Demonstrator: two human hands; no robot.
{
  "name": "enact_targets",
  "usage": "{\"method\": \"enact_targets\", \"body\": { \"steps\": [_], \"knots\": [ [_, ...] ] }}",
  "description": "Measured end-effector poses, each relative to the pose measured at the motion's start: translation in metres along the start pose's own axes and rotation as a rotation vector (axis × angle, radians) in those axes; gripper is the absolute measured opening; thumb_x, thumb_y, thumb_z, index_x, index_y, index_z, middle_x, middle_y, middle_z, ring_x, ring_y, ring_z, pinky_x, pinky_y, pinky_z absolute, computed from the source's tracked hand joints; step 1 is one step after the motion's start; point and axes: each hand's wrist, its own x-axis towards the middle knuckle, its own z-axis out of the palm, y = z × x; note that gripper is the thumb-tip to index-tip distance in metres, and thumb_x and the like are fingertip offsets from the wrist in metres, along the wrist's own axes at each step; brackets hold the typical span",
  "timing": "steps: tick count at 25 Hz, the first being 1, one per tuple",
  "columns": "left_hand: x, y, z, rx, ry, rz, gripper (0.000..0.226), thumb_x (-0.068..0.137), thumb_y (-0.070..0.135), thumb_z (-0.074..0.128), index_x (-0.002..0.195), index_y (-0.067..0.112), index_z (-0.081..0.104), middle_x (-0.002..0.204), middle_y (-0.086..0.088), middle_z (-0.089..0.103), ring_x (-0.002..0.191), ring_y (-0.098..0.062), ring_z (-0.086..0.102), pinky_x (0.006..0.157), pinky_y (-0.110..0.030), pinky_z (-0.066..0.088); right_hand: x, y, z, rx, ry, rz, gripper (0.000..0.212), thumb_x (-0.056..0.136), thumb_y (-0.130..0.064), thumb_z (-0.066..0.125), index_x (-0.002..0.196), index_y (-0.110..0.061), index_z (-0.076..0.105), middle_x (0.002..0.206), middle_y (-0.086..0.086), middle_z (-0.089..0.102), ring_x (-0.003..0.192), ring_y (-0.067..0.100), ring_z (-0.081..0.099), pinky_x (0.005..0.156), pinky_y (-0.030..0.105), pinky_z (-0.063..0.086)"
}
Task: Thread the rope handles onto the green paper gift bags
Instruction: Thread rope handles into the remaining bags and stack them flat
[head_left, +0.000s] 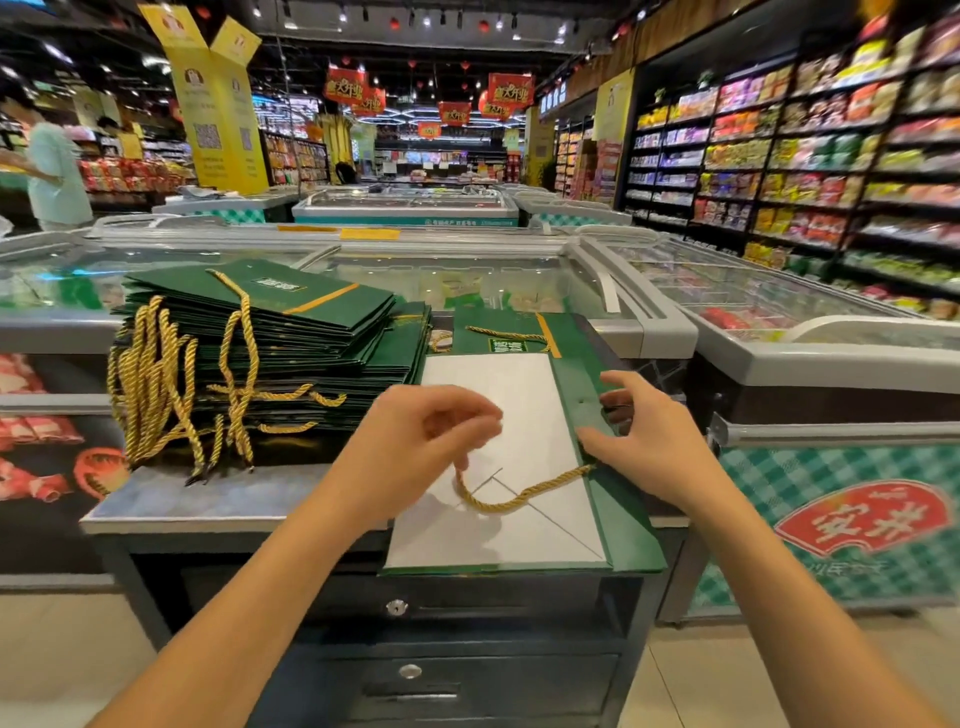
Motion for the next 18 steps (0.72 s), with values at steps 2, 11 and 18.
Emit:
{"method": "enact_targets", "body": {
  "steps": [2, 11, 18],
  "knots": [
    [0.036, -0.003, 0.013, 0.12, -0.029, 0.084, 0.011, 0.094, 0.028, 0.067, 0.094, 0.024, 0.078, 0.081, 0.007, 0.071, 0.073, -0.007, 0.062, 0.069, -0.02, 0.052, 0.004, 0.002, -0.004, 0.109, -0.022, 0.046, 0.069, 0.084, -0.027, 0.079, 0.145, -0.027, 0.046, 0.121, -0.007, 0.062, 0.104, 0.01, 0.061, 0.082, 0.022, 0.048],
    [0.13, -0.04, 0.069, 0.209, -0.123, 0.154, 0.021, 0.102, 0.021, 0.056, 0.11, 0.016, 0.075, 0.087, 0.008, 0.066, 0.075, 0.003, 0.056, 0.071, -0.018, 0.043, 0.046, 0.013, -0.004, 0.648, 0.011, 0.241, 0.045, 0.085, -0.008, 0.079, 0.127, -0.009, 0.065, 0.109, 0.01, 0.074, 0.098, 0.018, 0.073, 0.08, 0.026, 0.057],
    [0.122, -0.057, 0.078, -0.016, -0.005, 0.193, 0.013, 0.094, 0.007, 0.066, 0.105, 0.016, 0.066, 0.08, 0.004, 0.068, 0.072, -0.006, 0.062, 0.069, -0.023, 0.05, 0.047, 0.018, -0.005, 0.874, -0.041, 0.162, 0.022, 0.093, -0.001, 0.066, 0.113, -0.005, 0.072, 0.103, 0.013, 0.078, 0.091, 0.022, 0.075, 0.073, 0.024, 0.059]
  ]
}}
